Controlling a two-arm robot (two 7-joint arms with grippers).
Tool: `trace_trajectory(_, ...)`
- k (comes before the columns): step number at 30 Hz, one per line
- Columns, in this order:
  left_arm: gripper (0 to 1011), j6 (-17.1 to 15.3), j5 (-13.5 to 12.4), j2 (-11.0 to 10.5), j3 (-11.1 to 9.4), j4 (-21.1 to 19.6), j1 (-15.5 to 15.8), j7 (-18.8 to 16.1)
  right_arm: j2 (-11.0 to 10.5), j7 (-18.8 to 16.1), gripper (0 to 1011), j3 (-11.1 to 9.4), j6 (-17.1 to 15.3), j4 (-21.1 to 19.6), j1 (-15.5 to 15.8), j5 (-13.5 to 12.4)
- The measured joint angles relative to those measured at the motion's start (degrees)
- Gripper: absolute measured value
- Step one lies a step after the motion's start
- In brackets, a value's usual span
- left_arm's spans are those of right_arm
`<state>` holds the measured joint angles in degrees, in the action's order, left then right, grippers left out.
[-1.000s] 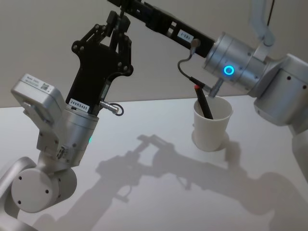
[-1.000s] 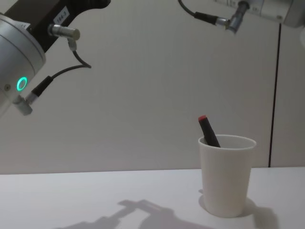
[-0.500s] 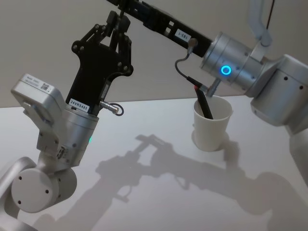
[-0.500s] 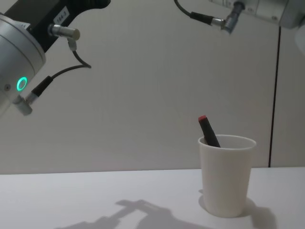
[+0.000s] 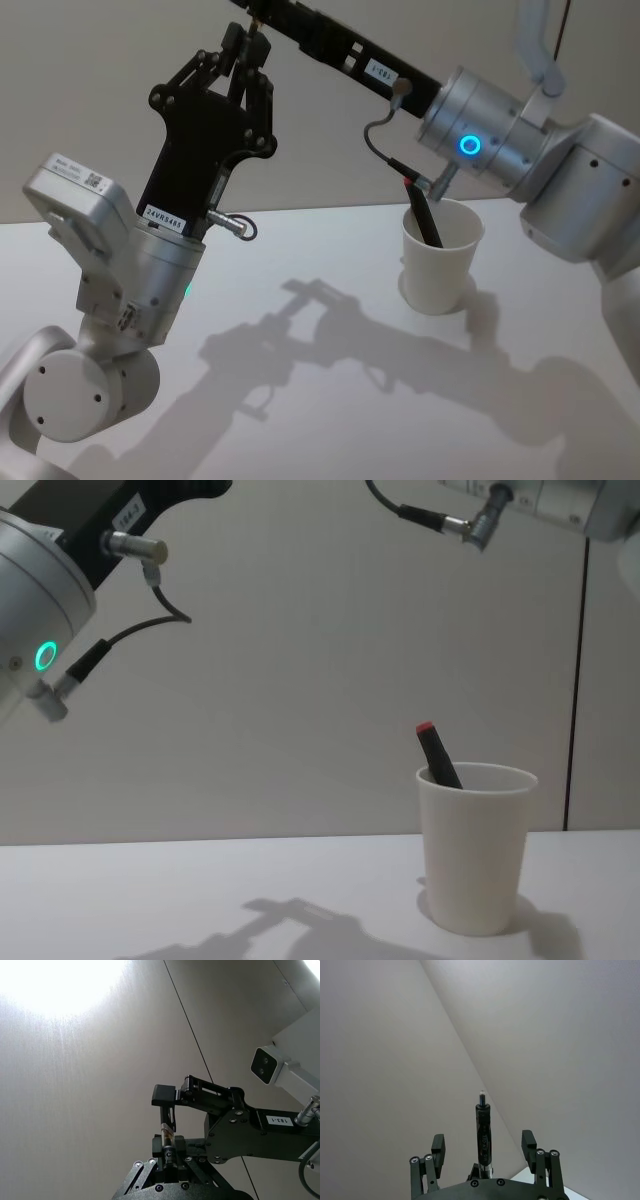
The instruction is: Place the pen into the pen holder.
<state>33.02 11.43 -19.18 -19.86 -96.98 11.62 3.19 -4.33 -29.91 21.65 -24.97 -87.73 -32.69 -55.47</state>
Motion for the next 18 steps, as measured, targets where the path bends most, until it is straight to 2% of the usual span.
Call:
trace_trajectory(5,142,0.0,0.0,0.0,0.0,0.0,0.0,0.0,-0.1,0.1,890,0.1,0.1,0.0,0.0,-0.2)
trace_trajectory(6,142,0.0,0.0,0.0,0.0,0.0,0.0,0.0,-0.1,0.1,839,0.1,0.1,0.0,0.0,-0.2)
trace_trajectory(7,142,0.0,0.0,0.0,0.0,0.0,0.0,0.0,-0.1,0.1,839,0.1,0.1,0.0,0.0,-0.2)
trace_trajectory(10,142,0.0,0.0,0.0,0.0,0.0,0.0,0.0,-0.1,0.1,752,0.1,0.2,0.1,0.0,-0.3)
trace_trajectory(12,142,0.0,0.0,0.0,0.0,0.0,0.0,0.0,-0.1,0.2,653,0.1,0.2,0.1,-0.1,-0.3)
trace_trajectory(16,142,0.0,0.0,0.0,0.0,0.0,0.0,0.0,-0.1,0.2,574,0.1,0.2,0.1,-0.1,-0.4)
trace_trajectory(17,142,0.0,0.0,0.0,0.0,0.0,0.0,0.0,-0.1,0.2,509,0.1,0.2,0.1,-0.1,-0.4)
trace_trajectory(18,142,0.0,0.0,0.0,0.0,0.0,0.0,0.0,-0.1,0.2,487,0.1,0.2,0.1,-0.1,-0.4)
